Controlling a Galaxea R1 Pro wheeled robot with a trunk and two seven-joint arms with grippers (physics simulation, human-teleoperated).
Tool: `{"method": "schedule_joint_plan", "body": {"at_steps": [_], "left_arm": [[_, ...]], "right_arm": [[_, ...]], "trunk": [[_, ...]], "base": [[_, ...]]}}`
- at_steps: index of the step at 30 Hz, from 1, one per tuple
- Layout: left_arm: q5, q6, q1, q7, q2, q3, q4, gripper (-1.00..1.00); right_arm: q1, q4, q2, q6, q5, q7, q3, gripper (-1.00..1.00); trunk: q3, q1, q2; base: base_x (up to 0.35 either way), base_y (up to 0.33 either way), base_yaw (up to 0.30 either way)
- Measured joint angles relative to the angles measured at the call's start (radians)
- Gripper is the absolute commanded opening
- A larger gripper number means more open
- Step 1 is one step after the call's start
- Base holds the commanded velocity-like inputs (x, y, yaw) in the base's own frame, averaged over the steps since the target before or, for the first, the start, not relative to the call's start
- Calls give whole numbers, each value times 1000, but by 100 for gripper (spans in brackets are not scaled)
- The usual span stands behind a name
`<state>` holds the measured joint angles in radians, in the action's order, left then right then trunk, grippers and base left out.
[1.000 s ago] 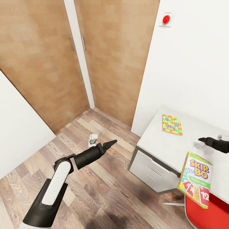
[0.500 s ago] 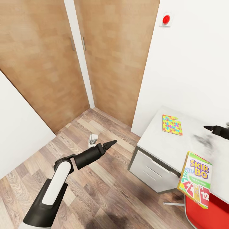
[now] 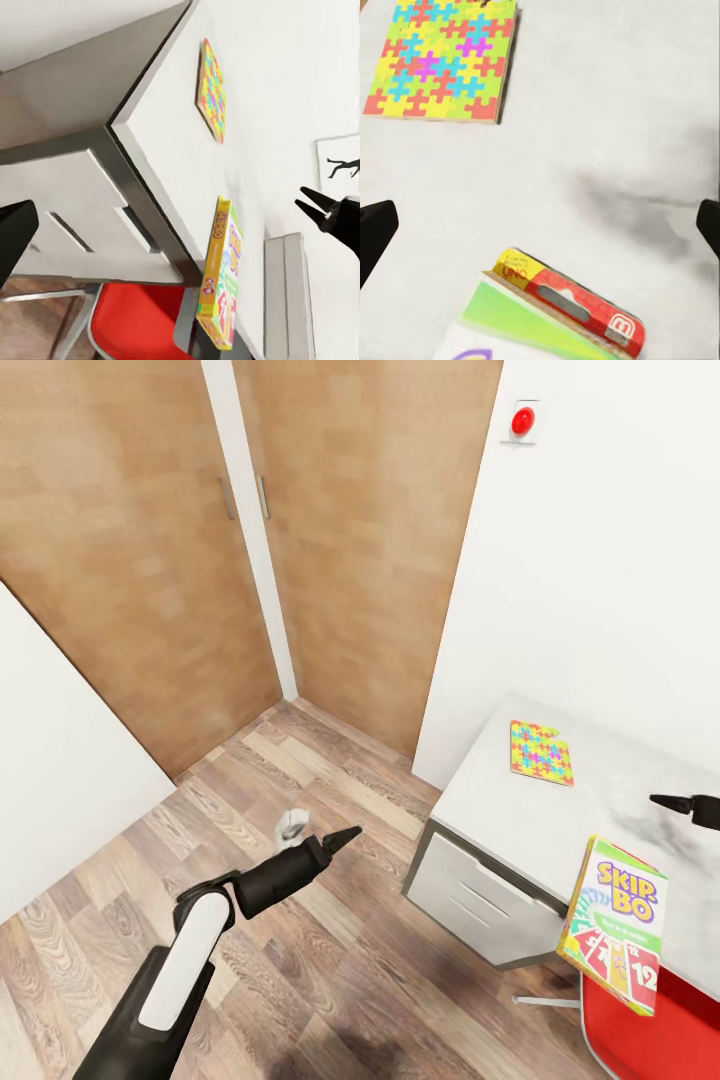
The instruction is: Put all the toys in the child's room - the three board games (two on the bed and one on the table), the two jigsaw puzzles on the table, and the tennis ball on the table - inside the toy box on the table in the child's room.
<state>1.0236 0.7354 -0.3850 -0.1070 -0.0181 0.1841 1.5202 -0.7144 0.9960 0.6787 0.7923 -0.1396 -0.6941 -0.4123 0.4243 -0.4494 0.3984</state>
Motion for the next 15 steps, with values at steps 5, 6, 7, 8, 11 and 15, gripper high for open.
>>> {"method": "schedule_joint_plan", "body": {"at_steps": [5,6,7,8,11,15], "left_arm": [[-28,-40,43,10,1,0,-28,100],[-28,-41,44,10,1,0,-29,100],[-35,-53,60,12,1,0,-37,100],[-41,-64,76,14,2,-2,-43,100],[-50,-92,119,17,6,-8,-56,100],[-53,-110,141,18,7,-12,-65,100]], "right_arm": [[110,86,-2,32,-6,-57,-78,100],[111,87,-2,32,-6,-58,-79,100],[143,119,-3,39,-8,-78,-107,100],[171,153,-5,46,-9,-99,-134,100],[231,241,-12,64,-12,-155,-194,100],[259,286,-23,79,-12,-182,-219,100]], "trunk": [[0,0,0],[0,0,0],[0,0,0],[0,0,0],[0,0,0],[0,0,0]], "base": [[0,0,0],[0,0,0],[0,0,0],[0,0,0],[0,0,0],[0,0,0]]}}
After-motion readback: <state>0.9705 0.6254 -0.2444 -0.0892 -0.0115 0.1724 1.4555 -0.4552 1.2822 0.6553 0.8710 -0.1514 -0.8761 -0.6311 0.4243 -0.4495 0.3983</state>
